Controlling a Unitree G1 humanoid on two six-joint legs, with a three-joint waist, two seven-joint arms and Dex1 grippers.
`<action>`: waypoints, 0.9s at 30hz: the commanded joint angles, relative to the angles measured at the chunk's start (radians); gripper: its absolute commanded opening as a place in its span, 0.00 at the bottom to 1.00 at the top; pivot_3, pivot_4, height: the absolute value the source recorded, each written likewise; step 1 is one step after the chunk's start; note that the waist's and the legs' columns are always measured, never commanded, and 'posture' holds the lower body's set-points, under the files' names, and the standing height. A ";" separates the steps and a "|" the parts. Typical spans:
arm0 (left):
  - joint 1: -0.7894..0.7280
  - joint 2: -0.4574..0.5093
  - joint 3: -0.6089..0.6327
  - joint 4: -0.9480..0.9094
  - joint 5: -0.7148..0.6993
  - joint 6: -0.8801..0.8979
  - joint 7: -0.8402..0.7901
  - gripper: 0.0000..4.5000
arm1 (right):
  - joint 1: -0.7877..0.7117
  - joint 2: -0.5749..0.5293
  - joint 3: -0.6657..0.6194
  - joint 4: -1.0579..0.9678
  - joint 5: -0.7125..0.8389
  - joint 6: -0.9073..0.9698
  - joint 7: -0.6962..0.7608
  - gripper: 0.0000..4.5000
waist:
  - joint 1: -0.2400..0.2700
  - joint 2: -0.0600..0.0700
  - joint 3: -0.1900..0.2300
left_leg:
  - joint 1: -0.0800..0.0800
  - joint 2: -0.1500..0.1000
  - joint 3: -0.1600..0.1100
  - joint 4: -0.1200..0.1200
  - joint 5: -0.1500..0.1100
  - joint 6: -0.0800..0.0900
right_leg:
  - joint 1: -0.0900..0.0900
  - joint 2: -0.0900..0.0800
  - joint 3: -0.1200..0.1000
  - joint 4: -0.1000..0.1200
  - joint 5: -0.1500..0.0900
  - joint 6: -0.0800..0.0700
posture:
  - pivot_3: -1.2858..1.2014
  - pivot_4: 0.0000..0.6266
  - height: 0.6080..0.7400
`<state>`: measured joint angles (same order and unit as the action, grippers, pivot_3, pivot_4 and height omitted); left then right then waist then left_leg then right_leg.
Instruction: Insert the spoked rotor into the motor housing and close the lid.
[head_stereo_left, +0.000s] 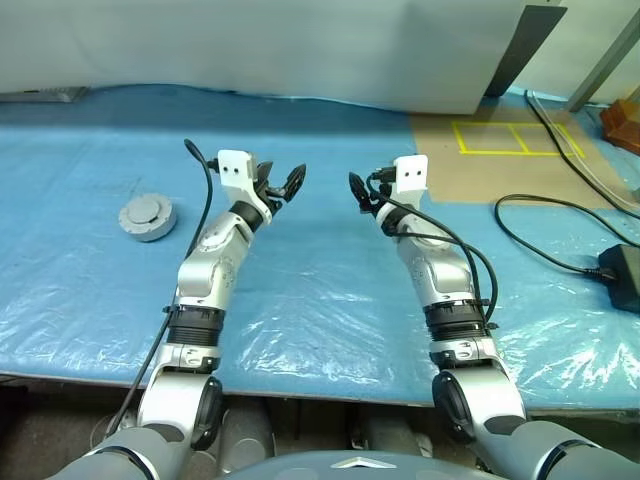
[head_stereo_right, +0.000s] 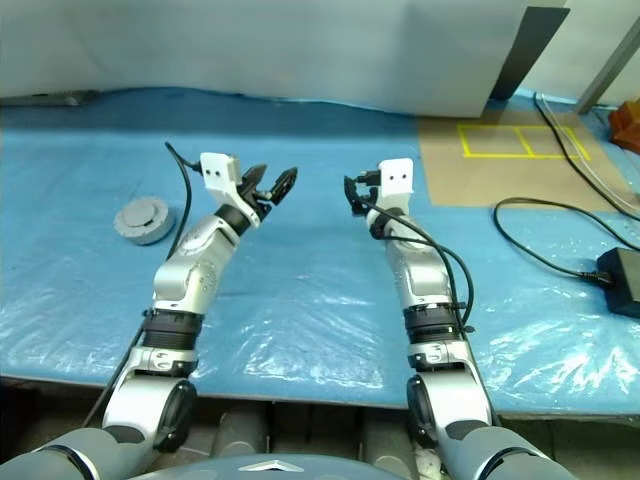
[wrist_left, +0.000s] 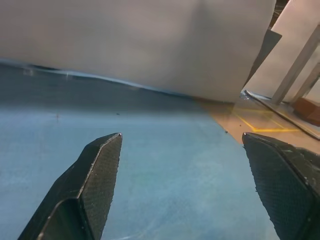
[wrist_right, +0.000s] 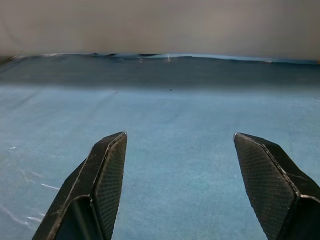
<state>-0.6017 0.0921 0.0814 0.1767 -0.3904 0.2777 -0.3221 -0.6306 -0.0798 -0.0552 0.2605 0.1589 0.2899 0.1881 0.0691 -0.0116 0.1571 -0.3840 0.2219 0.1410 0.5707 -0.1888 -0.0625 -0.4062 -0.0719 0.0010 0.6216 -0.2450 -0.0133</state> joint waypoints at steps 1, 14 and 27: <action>-0.015 -0.002 0.011 0.003 0.035 -0.065 0.017 0.90 | -0.027 0.004 0.015 -0.021 -0.029 -0.050 -0.020 0.79 | 0.000 0.000 0.000 | 0.000 0.000 0.000 0.000 0.000 0.000 | 0.000 0.000 0.000 0.000 0.000 0.000 | 0.52 0.24 1.00; 0.032 -0.012 0.057 -0.049 0.067 -0.074 0.142 0.90 | -0.046 0.042 0.019 0.021 -0.048 -0.057 -0.094 0.79 | 0.000 0.000 0.000 | 0.000 0.000 0.000 0.000 0.000 0.000 | 0.000 0.000 0.000 0.000 0.000 0.000 | 0.52 0.24 1.00; 0.085 0.013 0.043 -0.179 0.087 0.017 0.190 0.90 | -0.117 0.104 0.023 0.131 -0.051 -0.141 -0.105 0.79 | -0.001 0.001 0.000 | 0.000 0.000 0.000 -0.001 0.000 0.000 | 0.000 0.000 0.000 -0.001 0.000 0.000 | 0.52 0.24 1.00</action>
<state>-0.5231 0.0930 0.1236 0.0554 -0.3109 0.2912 -0.1300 -0.7171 0.0220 -0.0270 0.3982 0.1164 0.1906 0.0903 0.0679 -0.0111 0.1575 -0.3841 0.2219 0.1409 0.5701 -0.1888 -0.0625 -0.4064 -0.0719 0.0008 0.6210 -0.2450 -0.0132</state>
